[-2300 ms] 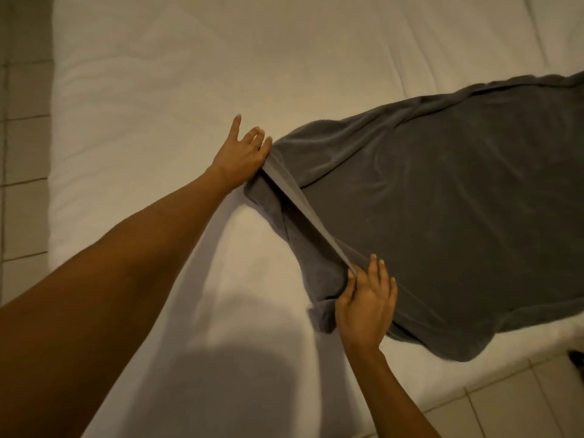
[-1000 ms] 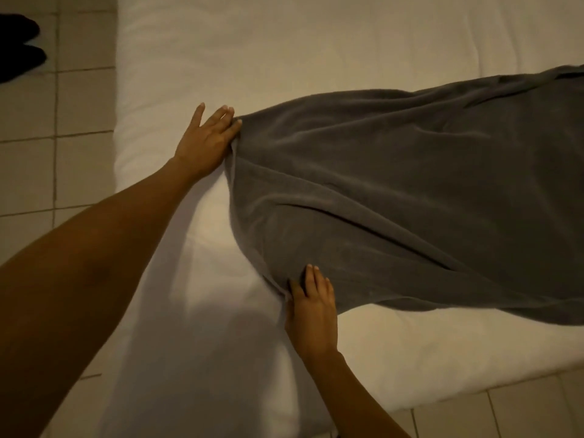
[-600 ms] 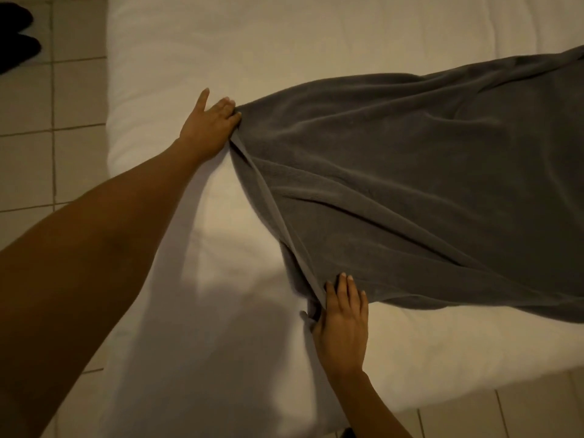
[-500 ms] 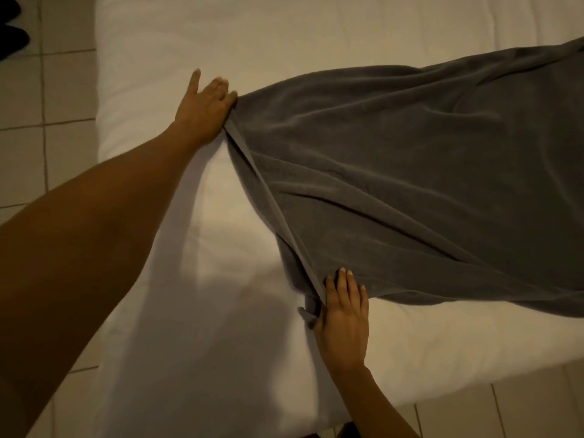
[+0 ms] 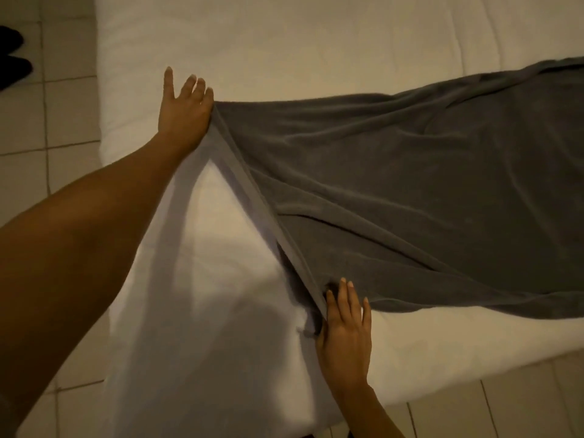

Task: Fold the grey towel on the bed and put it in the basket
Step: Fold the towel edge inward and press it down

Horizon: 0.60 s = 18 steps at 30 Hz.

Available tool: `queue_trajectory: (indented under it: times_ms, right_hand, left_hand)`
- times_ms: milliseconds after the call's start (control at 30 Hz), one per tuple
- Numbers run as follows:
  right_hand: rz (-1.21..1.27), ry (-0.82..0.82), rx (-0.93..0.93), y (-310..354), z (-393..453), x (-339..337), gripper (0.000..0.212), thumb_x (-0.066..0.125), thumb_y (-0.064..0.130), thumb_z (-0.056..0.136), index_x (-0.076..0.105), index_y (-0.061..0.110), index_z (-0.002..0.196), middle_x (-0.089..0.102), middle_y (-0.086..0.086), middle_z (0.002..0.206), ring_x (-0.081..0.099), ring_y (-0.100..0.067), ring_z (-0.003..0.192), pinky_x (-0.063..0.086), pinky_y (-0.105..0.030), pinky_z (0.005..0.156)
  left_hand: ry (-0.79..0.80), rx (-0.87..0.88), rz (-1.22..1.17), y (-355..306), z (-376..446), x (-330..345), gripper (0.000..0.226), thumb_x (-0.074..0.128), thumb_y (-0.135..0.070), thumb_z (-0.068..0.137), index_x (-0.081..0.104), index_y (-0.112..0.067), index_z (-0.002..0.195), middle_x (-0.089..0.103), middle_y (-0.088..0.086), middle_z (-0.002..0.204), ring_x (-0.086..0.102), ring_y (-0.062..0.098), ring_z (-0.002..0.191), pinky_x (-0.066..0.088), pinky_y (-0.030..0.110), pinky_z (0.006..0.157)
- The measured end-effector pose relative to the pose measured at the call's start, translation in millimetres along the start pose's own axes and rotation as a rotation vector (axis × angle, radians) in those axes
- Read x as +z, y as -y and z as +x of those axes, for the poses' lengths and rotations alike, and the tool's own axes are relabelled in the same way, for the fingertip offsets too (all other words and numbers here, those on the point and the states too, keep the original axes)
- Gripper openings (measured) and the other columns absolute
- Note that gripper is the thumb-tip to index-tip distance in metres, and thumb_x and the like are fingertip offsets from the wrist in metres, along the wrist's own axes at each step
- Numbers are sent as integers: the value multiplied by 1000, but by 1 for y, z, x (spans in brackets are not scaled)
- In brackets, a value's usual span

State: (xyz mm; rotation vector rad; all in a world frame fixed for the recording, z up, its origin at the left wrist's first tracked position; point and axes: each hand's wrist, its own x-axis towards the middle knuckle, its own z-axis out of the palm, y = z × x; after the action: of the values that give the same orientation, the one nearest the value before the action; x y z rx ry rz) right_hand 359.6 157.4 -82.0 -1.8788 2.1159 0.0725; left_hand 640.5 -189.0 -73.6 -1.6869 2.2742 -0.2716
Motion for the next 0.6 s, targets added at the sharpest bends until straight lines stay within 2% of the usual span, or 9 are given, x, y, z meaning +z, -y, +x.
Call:
queue_trajectory:
  times_ms: [167, 300, 433, 533, 600]
  right_hand:
    - [-11, -12, 24, -8, -1, -26, 69, 89, 11, 49, 67, 7, 115, 53, -17, 135, 31, -27, 131, 4, -39, 112]
    - [-22, 105, 81, -18, -2, -29, 86, 96, 26, 34, 68, 11, 114, 54, -15, 134, 29, -26, 131, 3, -39, 113]
    - [39, 82, 84, -19, 3, -41, 92, 97, 30, 28, 68, 8, 113, 54, -19, 133, 44, -35, 128, 11, -43, 109]
    - [72, -11, 43, -14, 12, -56, 77, 92, 22, 50, 64, 6, 119, 48, -22, 138, 31, -33, 133, 6, -42, 111]
    - [82, -64, 18, -12, 17, -67, 56, 76, 23, 71, 62, 7, 123, 42, -21, 142, 24, -32, 136, 4, -43, 112]
  left_hand:
    - [-115, 49, 146, 33, 5, -54, 61, 57, -18, 92, 31, 4, 142, 32, 26, 148, 25, 41, 141, -3, 59, 114]
    - [-99, 5, 192, 51, 16, -75, 64, 56, -23, 92, 28, -3, 145, 30, 22, 151, 21, 35, 143, 2, 61, 115]
    - [-83, 113, 61, 37, 28, -71, 48, 39, -4, 97, 32, 0, 144, 31, 22, 150, 24, 33, 143, -1, 62, 113]
    - [-31, 151, -6, 5, 32, -77, 47, 34, -3, 97, 33, -1, 144, 27, 19, 153, 21, 29, 144, -1, 63, 113]
    - [24, 123, -32, -15, 35, -88, 47, 36, -11, 99, 30, -4, 145, 24, 16, 155, 17, 26, 146, 0, 61, 114]
